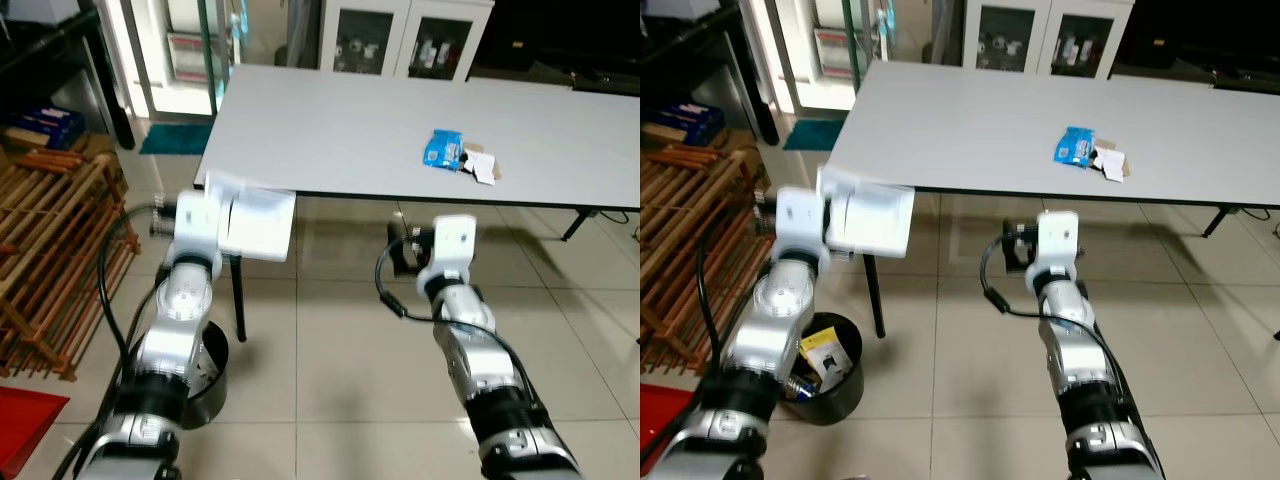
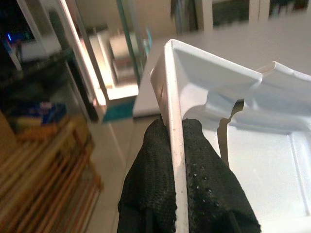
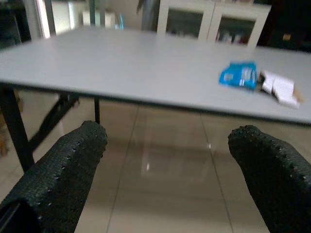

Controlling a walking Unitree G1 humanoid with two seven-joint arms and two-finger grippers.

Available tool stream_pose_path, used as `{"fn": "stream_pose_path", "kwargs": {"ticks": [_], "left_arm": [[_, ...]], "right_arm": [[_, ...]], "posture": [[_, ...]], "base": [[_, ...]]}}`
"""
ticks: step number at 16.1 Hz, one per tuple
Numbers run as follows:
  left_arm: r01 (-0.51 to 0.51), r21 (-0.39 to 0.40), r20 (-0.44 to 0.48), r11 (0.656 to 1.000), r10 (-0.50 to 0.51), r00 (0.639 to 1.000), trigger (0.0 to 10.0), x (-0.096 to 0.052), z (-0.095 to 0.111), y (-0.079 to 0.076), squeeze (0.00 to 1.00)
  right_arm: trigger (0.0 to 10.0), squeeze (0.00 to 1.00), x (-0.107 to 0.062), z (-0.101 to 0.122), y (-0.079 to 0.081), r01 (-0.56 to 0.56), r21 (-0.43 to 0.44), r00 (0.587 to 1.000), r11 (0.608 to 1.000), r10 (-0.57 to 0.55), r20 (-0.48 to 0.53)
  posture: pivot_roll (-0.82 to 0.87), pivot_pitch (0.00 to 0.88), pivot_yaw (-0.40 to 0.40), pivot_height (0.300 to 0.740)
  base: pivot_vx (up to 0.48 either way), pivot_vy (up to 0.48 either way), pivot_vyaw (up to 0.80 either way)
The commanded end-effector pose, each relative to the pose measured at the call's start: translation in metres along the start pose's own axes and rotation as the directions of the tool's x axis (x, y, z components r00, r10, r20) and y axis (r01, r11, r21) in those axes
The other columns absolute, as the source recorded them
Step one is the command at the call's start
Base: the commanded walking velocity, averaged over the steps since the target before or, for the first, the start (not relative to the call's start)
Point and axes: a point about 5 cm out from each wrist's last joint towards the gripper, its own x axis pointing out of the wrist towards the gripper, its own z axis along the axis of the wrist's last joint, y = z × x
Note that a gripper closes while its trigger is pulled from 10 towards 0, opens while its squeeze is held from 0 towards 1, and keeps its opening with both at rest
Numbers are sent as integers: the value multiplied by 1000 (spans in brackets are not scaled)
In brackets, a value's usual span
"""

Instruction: Picking trash to rubbish bin

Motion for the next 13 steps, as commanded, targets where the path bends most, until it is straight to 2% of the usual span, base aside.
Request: {"fn": "stream_pose_path", "kwargs": {"ticks": [1,3,6,8,9,10,12,13], "left_arm": [[-8,-5,-12,1000,7,1000,10000,1,-1,1,0],[5,5,-21,1000,-5,1000,10000,0,-4,0,0],[47,7,-50,999,-47,998,10000,-2,-13,-8,0],[53,21,-120,998,-50,991,10000,-5,-31,-11,0],[62,36,-193,997,-54,980,10000,-12,-50,-11,0],[70,35,-225,997,-60,972,10000,-15,-58,-11,0],[124,77,-355,989,-89,930,10000,-32,-92,-14,0],[135,55,-425,989,-99,900,10000,-43,-108,-16,0]], "right_arm": [[10000,0,-2,-8,-4,-3,-20,999,1000,3,-46],[10000,0,-8,-24,-7,-12,-18,994,1000,10,-110],[10000,0,-16,-49,-6,-40,-44,976,998,30,-214],[10000,0,-23,-66,-9,-38,-42,958,998,25,-285],[10000,0,-28,-78,-12,-42,-18,939,999,34,-342],[10000,0,-31,-83,-13,-48,-28,929,998,35,-368],[10000,0,-47,-106,-11,-86,-17,879,996,68,-471],[10000,0,-56,-118,-8,-111,-6,847,994,91,-523]], "posture": [[29,0,-83,740],[29,0,-81,740],[24,7,-76,740],[25,16,-77,740],[22,18,-77,740],[20,21,-77,740],[19,25,-80,740],[18,26,-81,740]], "base": [[281,0,0],[306,0,0],[0,0,0],[0,0,0],[0,0,0],[0,0,0],[0,0,0],[0,0,0]]}}
